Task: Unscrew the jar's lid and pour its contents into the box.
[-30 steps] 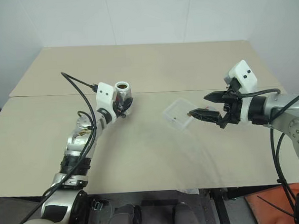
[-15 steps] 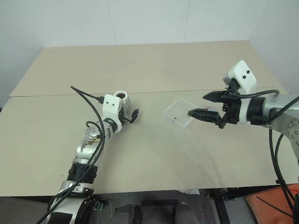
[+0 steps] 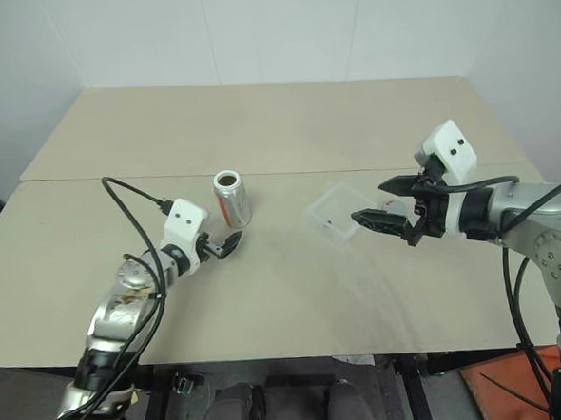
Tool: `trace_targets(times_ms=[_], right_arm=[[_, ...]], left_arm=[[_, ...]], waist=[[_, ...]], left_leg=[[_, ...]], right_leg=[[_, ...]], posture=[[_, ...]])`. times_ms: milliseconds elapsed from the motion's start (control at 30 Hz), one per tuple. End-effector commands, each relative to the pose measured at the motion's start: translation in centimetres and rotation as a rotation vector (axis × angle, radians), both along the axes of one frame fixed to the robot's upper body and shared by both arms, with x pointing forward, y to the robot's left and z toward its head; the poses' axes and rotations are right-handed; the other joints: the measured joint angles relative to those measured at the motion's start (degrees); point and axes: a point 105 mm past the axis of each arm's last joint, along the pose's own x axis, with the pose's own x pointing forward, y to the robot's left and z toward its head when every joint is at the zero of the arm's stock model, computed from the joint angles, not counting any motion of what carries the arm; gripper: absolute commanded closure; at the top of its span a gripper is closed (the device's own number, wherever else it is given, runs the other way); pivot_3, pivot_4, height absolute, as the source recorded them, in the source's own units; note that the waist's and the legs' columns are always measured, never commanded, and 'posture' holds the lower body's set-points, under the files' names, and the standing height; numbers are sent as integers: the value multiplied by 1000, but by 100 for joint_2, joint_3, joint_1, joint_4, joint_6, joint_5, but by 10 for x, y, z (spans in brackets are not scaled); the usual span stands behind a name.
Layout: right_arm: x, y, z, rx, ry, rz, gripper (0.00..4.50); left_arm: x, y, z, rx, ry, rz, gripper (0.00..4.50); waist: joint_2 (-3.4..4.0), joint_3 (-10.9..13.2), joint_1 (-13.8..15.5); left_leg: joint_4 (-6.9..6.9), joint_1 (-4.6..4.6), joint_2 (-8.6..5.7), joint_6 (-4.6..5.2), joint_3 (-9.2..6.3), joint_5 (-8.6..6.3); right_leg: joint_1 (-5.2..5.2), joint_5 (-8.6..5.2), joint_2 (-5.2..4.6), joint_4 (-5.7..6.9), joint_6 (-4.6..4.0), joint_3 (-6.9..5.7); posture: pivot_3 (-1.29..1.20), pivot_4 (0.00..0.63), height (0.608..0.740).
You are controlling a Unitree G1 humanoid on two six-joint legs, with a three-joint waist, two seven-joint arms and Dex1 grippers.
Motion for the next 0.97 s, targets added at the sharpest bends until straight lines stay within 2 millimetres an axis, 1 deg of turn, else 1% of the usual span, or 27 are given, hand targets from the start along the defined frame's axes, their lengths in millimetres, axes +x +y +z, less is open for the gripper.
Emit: trace_targets(times_ms=[33,67,167,267,300,400,533,700,833,967], right_arm=[[-6,0,13,-10,-82,13,0],[-6,-1,13,-13,-82,14,0],[-7,-2,10,-20,-82,20,0],[-7,-3,9,-24,-83,29,0],[-7,-3,9,-27,-84,30,0],[-7,-4,9,-36,-90,31,0],[-11,-4,9,-42,-97,42,0],[-14,-1,9,-38,-106,62,0],[-13,2,10,-32,-110,72,0],[-16,8,16,23,-121,97,0]], left_arm=[[-29,2,32,-5,-35,-177,35],[-39,6,42,-10,-41,-243,35],[-52,24,69,-1,-72,-349,35],[-69,40,90,-17,-77,-488,35],[-72,45,95,-17,-73,-513,35],[-81,56,101,13,-65,-566,35],[-92,62,107,-5,-55,-621,35],[-100,57,110,-40,-75,-628,35],[-101,55,108,-45,-84,-604,35],[-106,55,113,-58,-79,-607,35]], waist=[[0,0,-7],[0,0,-22],[1,0,-39],[1,0,-66],[1,0,-74],[1,0,-75],[1,0,-78],[1,0,-96],[1,0,-104],[1,0,-112]], left_leg=[[0,0,2,0,0,0],[-4,3,5,0,1,0],[-7,10,11,-1,6,0],[-7,29,10,-2,11,1],[-8,32,11,-2,16,1],[-12,33,12,-1,25,0],[-14,32,13,-1,41,0],[-16,31,17,-1,39,0],[-16,31,18,-1,35,0],[-16,31,18,-1,35,0]], right_leg=[[-1,0,1,1,0,0],[-1,0,3,0,-1,1],[-1,-2,6,2,-4,2],[17,-2,6,-2,-5,3],[19,-2,6,-4,-5,2],[18,-3,6,-7,-6,2],[18,-4,6,-12,-6,2],[16,-3,7,-13,-6,3],[17,-3,7,-13,-6,5],[16,-3,8,-12,-6,5]], posture=[[0,150,740],[0,150,740],[0,150,740],[0,150,740],[0,150,740],[0,150,740],[0,150,740],[0,150,740],[0,150,740],[0,150,740]])
